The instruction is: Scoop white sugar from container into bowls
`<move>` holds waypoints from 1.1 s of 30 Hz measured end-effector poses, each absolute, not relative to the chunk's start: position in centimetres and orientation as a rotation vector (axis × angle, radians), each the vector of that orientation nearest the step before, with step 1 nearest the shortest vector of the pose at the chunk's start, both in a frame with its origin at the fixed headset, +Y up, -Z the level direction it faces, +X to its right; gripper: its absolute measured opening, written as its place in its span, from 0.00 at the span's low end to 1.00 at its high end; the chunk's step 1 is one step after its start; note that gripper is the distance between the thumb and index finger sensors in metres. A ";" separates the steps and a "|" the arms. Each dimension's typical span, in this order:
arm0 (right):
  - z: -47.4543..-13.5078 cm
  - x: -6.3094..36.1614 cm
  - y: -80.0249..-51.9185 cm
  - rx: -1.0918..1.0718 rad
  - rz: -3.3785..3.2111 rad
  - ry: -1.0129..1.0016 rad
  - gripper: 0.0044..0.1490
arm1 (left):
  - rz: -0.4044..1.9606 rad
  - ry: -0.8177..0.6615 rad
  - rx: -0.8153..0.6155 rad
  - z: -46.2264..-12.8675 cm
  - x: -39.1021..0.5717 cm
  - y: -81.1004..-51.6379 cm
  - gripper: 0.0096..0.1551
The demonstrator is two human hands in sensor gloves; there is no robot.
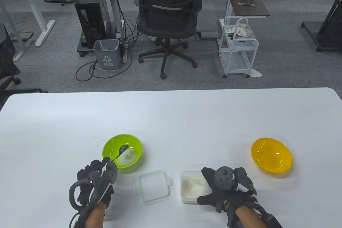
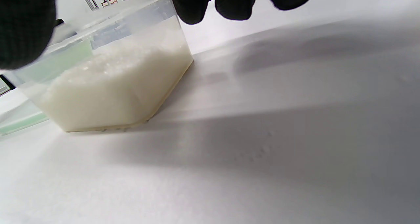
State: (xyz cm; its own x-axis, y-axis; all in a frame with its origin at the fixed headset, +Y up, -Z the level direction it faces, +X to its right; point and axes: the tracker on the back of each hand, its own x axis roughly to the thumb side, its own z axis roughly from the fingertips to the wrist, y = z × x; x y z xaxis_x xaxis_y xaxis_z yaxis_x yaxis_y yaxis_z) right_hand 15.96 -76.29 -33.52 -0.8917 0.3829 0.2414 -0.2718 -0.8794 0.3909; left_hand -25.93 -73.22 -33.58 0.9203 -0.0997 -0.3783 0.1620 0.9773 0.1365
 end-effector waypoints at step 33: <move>-33.5 15.8 -76.3 0.447 2.725 0.495 0.67 | -0.114 -0.276 0.224 -29.0 -10.5 -70.5 0.24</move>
